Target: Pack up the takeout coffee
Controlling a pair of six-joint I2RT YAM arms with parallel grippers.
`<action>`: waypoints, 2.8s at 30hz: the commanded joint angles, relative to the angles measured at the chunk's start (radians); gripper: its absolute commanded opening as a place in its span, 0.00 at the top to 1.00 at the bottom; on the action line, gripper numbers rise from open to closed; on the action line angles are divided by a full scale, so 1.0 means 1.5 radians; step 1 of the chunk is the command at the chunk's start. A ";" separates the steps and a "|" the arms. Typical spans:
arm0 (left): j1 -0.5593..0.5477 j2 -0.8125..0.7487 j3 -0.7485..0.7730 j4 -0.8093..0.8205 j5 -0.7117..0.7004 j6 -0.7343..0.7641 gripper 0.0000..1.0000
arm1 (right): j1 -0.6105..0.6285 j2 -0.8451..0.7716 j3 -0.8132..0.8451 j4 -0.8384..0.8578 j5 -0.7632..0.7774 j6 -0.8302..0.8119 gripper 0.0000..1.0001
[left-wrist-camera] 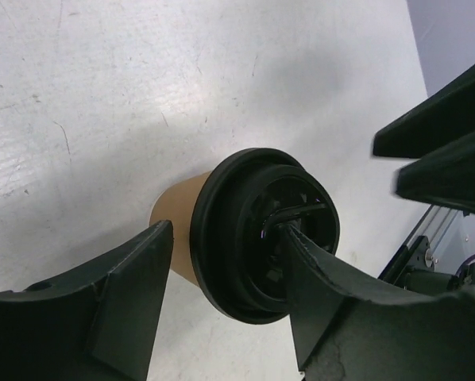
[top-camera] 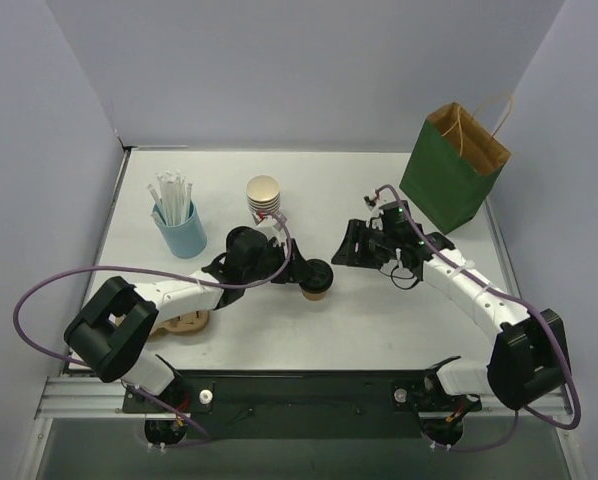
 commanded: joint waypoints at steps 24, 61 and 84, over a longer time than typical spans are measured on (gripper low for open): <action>0.235 -0.215 0.188 -0.523 -0.095 0.167 0.14 | 0.259 0.120 0.221 -0.161 0.360 -0.122 0.18; 0.258 -0.490 0.085 -0.585 -0.138 0.236 0.14 | 0.235 0.173 0.132 -0.291 0.565 -0.058 0.40; 0.259 -0.491 0.086 -0.643 -0.279 0.153 0.14 | -0.053 -0.038 0.057 -0.322 0.537 -0.065 0.19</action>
